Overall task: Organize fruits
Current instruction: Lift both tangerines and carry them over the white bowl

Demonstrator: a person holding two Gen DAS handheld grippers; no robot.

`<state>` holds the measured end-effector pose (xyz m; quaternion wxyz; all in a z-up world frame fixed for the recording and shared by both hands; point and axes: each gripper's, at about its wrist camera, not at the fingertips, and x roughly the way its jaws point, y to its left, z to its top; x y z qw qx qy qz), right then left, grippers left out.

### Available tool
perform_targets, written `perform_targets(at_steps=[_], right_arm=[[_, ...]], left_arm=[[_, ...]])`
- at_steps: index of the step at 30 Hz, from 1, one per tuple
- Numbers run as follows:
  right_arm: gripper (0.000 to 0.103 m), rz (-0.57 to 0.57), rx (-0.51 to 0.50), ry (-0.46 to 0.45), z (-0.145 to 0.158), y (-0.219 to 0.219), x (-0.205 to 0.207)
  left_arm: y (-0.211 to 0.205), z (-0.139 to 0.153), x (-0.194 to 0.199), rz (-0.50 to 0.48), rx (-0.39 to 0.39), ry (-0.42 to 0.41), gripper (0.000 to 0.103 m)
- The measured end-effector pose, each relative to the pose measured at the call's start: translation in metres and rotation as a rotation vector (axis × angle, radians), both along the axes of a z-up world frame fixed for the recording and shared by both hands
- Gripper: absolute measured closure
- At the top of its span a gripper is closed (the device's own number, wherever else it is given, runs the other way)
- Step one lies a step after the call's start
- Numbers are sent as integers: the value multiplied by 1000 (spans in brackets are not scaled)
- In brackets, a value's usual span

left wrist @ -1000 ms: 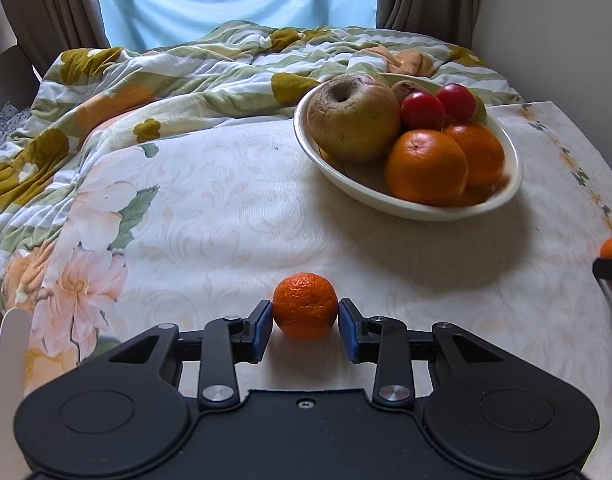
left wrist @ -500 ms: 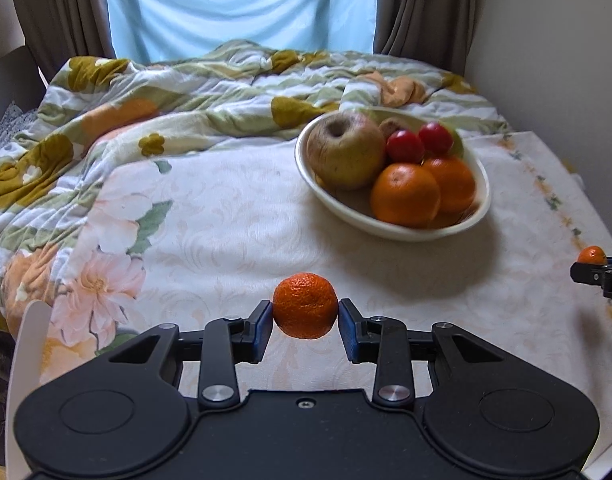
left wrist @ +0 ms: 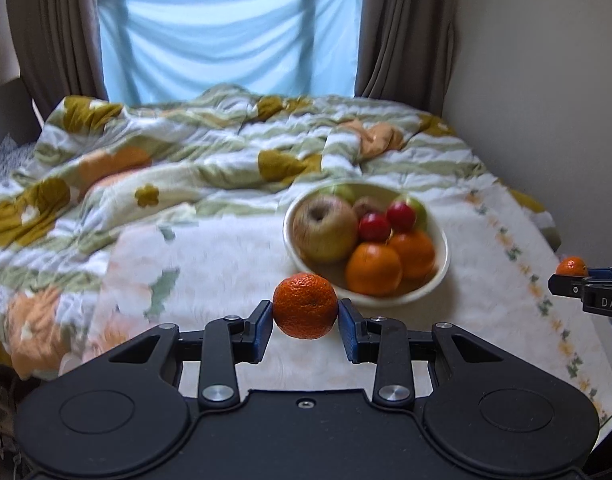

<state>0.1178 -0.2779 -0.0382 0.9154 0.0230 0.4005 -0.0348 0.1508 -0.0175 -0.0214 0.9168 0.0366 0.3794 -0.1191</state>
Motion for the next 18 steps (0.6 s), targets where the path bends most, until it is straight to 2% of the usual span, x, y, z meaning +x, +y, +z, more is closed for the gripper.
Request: perform_targets(at_steps=[7, 18], right_arm=[[51, 4, 10, -49, 27, 2, 16], [51, 106, 32, -67, 37, -6, 77]], left_arm=[[-10, 26, 22, -50, 4, -62, 64], [-46, 36, 85, -29, -7, -62, 64]])
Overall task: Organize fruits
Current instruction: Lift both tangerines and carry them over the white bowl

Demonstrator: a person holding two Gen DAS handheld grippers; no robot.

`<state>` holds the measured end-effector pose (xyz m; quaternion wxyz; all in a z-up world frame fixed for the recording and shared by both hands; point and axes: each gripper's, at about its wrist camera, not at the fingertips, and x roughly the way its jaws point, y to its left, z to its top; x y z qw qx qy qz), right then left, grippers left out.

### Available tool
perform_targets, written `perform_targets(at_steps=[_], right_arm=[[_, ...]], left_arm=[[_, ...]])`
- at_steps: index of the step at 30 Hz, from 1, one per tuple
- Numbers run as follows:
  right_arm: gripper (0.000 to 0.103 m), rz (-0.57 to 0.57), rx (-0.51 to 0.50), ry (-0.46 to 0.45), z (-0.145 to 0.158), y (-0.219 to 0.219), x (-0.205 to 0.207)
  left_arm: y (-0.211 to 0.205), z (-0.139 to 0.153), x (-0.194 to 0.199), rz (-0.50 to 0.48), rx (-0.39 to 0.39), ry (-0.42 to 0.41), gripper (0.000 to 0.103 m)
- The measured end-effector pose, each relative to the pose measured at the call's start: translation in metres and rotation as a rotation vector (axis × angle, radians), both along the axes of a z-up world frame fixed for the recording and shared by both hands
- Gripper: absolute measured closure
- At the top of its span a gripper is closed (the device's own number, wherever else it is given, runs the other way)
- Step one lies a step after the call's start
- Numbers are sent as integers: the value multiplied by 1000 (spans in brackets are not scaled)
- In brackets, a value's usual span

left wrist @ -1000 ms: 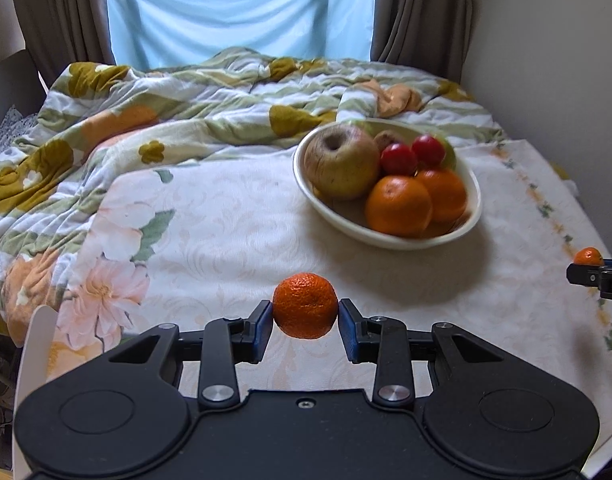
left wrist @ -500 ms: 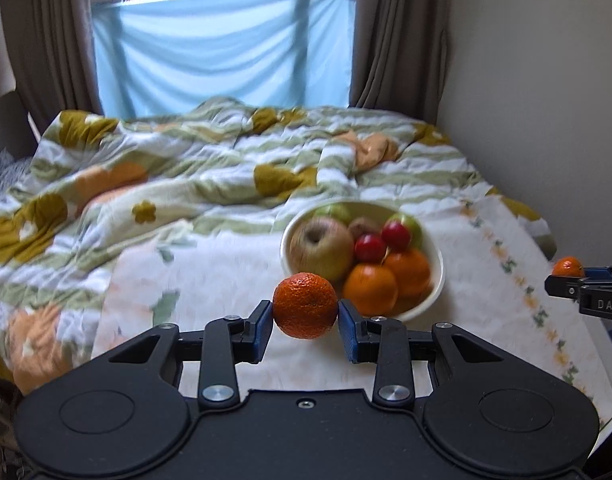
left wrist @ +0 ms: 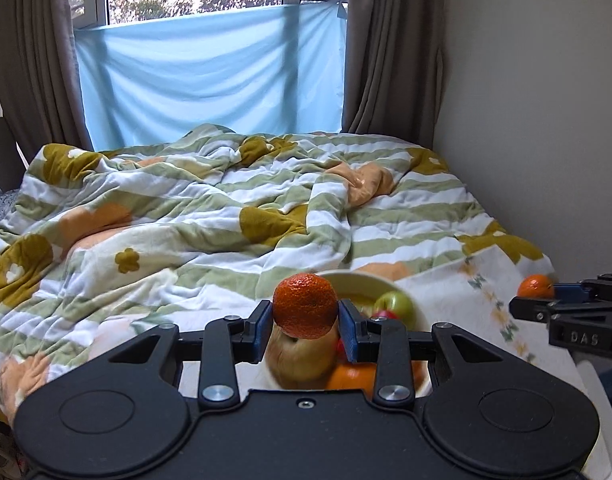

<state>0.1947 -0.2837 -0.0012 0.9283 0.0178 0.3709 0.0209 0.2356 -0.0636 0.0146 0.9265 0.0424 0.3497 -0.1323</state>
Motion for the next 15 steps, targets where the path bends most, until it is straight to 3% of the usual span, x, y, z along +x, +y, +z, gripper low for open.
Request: perform_targets(at_steps=[15], right_arm=[[51, 155, -17, 26, -19, -21, 90]], left_arm=[[-65, -54, 101, 2, 22, 145, 64]])
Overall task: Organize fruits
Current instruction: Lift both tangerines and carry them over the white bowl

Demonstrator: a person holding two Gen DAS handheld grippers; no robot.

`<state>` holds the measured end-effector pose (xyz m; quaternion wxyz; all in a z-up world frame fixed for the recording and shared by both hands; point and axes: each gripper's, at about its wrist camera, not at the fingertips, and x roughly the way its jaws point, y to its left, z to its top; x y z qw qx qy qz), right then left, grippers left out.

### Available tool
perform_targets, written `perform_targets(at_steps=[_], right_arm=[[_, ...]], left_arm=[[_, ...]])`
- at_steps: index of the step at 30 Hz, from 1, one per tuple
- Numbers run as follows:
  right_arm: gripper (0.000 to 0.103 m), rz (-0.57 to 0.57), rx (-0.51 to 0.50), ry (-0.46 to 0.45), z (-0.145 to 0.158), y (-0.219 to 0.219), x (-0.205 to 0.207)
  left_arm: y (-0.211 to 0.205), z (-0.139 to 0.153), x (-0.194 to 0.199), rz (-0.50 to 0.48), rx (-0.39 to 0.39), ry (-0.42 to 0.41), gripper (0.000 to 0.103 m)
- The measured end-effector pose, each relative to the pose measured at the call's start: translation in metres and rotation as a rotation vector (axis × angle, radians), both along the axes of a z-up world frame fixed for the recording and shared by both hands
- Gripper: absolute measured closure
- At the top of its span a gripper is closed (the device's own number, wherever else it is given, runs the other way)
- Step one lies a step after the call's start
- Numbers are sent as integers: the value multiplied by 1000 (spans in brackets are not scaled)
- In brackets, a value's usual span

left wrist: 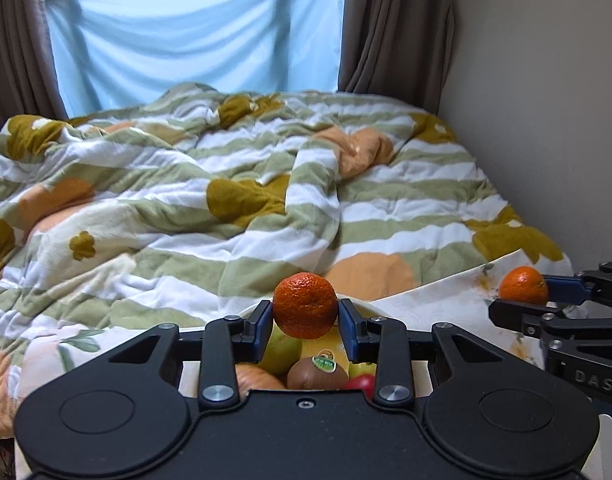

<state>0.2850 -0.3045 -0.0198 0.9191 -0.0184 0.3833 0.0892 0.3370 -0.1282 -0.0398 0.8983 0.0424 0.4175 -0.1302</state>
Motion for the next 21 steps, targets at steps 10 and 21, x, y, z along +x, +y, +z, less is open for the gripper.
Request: perform_targets(at_steps=[10, 21], right_arm=[[51, 23, 3, 35, -20, -19, 23], [51, 35, -9, 50, -31, -26, 35]], left_arm=[[-20, -38, 30, -10, 33, 92, 64], [-22, -34, 27, -29, 46, 39, 23]])
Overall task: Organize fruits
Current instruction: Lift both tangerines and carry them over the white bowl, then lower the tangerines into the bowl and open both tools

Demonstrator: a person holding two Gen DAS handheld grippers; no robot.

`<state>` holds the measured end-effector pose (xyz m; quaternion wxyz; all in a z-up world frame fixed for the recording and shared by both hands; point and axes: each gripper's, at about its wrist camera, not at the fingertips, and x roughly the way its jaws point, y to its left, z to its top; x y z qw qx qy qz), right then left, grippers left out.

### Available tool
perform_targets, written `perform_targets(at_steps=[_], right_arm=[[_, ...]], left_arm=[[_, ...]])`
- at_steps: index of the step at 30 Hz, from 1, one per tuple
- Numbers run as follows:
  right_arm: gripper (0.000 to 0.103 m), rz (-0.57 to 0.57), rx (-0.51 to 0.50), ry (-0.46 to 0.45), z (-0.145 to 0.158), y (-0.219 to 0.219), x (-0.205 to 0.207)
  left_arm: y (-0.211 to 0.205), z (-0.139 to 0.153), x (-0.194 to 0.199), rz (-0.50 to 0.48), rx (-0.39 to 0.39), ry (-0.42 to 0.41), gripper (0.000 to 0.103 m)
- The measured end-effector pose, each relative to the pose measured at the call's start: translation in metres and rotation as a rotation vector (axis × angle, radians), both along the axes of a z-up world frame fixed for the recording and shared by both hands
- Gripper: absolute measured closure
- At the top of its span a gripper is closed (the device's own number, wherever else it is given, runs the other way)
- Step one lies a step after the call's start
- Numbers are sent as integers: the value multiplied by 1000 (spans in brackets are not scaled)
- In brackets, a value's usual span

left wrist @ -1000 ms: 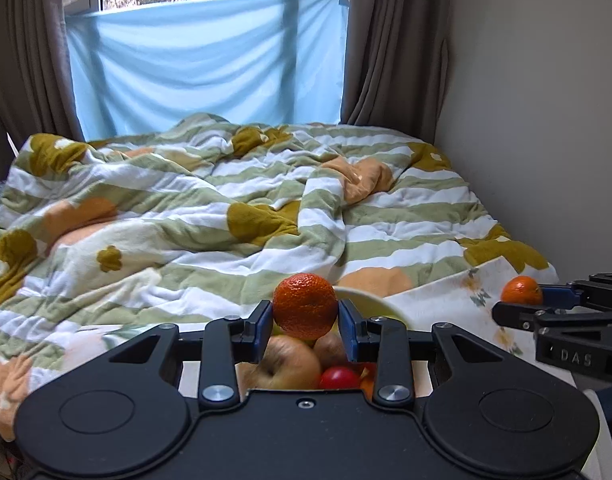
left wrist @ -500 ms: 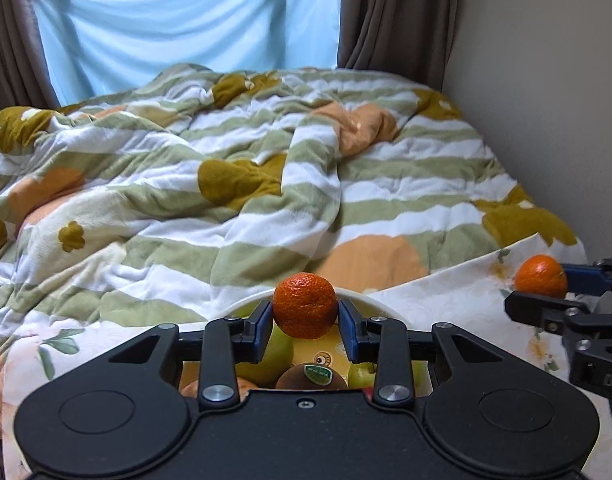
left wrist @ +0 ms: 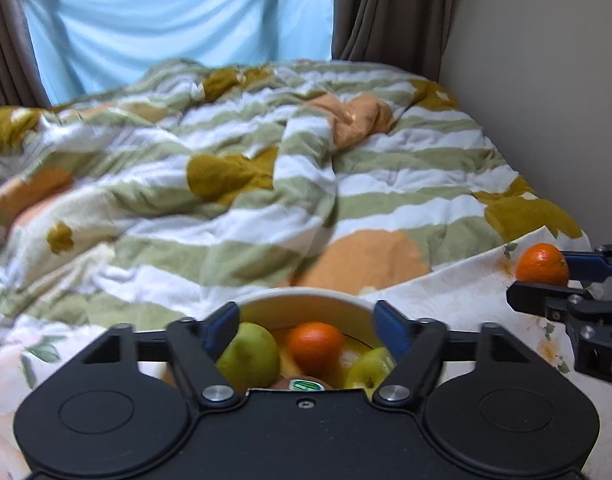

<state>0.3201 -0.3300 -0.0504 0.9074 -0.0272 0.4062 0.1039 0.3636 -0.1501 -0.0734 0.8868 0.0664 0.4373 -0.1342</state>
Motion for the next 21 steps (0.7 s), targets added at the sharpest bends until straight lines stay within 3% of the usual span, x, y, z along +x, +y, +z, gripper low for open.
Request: perform_targets(at_steps=[10, 21], right_arm=[[51, 69, 2, -4, -2, 18, 19], [51, 241, 17, -20, -13, 73, 43]], left_arm=[[42, 26, -22, 81, -22, -58, 17], [76, 22, -37, 188, -34, -53, 15]])
